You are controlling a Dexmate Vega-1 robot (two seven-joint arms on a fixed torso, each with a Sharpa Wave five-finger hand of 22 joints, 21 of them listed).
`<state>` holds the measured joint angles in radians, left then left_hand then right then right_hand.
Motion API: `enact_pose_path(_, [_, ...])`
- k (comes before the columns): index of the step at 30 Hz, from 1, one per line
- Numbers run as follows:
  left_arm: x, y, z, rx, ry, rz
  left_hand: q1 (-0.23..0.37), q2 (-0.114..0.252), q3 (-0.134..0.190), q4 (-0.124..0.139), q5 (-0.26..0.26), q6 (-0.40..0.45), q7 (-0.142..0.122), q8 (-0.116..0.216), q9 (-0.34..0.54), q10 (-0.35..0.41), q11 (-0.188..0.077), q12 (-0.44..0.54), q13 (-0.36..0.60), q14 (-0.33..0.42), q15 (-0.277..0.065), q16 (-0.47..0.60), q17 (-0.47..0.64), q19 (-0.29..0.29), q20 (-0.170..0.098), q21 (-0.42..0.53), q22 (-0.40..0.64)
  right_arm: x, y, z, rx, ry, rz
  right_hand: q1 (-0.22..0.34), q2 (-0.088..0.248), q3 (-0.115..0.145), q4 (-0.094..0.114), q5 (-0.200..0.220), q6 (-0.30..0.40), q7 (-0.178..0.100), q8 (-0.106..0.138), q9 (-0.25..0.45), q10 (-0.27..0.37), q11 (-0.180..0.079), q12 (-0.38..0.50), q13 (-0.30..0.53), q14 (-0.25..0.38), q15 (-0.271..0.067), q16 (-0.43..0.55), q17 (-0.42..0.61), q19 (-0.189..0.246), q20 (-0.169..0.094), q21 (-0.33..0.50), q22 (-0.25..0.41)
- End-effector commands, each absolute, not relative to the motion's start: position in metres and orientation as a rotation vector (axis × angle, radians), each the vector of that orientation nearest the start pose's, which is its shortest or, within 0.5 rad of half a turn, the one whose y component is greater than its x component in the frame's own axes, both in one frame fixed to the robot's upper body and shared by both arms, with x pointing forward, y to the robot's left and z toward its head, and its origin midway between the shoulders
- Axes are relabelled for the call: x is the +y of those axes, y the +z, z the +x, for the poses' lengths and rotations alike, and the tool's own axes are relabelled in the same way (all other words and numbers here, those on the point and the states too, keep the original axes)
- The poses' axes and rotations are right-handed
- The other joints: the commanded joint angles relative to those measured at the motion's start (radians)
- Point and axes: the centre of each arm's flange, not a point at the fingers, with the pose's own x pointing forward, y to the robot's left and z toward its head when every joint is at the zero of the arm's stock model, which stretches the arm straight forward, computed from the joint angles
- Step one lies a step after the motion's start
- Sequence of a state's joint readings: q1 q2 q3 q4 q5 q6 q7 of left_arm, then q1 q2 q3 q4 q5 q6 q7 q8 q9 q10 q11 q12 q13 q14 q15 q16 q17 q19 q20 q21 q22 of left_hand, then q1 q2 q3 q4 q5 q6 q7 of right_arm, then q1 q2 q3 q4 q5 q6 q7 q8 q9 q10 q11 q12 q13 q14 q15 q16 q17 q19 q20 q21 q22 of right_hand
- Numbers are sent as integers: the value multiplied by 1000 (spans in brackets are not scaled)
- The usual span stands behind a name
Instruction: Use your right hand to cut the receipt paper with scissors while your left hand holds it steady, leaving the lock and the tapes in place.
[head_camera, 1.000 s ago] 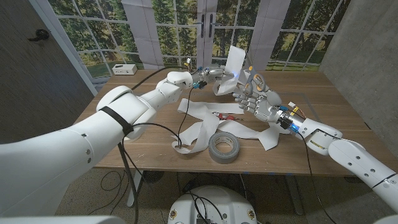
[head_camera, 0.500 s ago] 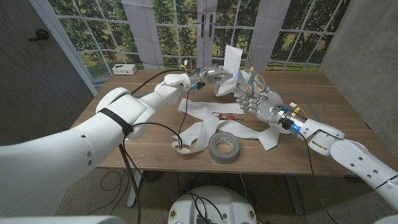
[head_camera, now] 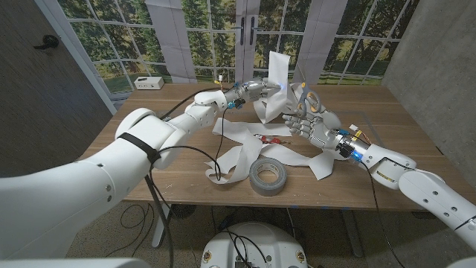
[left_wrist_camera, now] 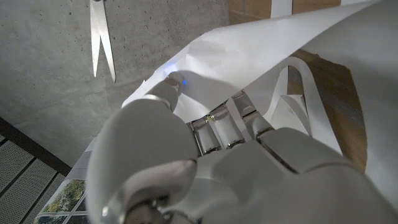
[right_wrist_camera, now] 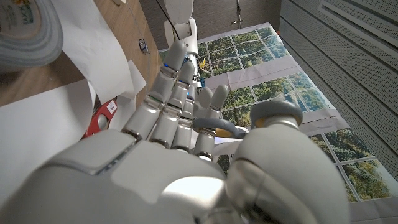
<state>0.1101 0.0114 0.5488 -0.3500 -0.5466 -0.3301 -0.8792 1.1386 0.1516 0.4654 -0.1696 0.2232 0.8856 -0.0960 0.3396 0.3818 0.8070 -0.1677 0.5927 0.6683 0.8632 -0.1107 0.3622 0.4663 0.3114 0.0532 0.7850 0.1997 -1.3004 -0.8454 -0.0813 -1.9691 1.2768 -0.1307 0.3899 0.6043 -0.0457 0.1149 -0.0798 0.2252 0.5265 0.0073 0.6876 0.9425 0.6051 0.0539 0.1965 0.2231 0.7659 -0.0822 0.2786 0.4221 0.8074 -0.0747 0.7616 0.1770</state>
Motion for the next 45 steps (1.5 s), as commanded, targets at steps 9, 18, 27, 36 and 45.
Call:
enact_pose_path(9, [74,97,694,-508,-1073,125,-16,32,14,20,26,-26,14,-23,29,15,-30,57,144,10,-126,-29,5,-13,13,16,-4,-275,-46,489,-335,838,297,5,6,-1,-2,-2,14,43,-4,3,2,6,3,1,-3,-32,8,0,10,4,-4,3])
enact_pose_path(18, [81,101,694,-514,-1071,157,-65,58,61,79,16,-94,21,-65,66,-24,-21,100,198,-6,-117,-61,23,-48,41,19,-6,-278,-46,486,-340,833,281,6,8,-1,-3,-2,10,45,-6,5,-2,5,2,1,0,-31,9,-1,9,7,-6,4])
enact_pose_path(27, [78,103,690,-526,-1099,179,-107,50,79,124,-11,-114,20,-91,67,-10,-30,110,183,13,-120,-64,35,-56,42,21,-8,-280,-49,483,-342,829,283,7,9,-2,-3,-2,12,43,-8,2,-1,5,3,0,-2,-34,9,-1,10,8,-9,4])
enact_pose_path(36, [77,106,684,-560,-1129,201,-186,35,81,184,-47,-81,18,-98,68,47,-36,138,163,48,-117,-78,34,-51,35,23,-12,-279,-49,481,-348,832,281,7,9,-3,-4,-2,15,43,-7,4,-3,5,3,0,-4,-32,9,-1,10,9,-12,4])
enact_pose_path(45, [77,107,680,-600,-1139,246,-272,22,67,233,-48,-7,6,-46,124,52,-26,168,180,58,-111,-101,29,-45,36,22,-13,-279,-50,481,-349,834,284,9,11,-2,-5,-2,14,43,-9,3,-1,6,3,0,-4,-32,9,-1,11,9,-14,4])
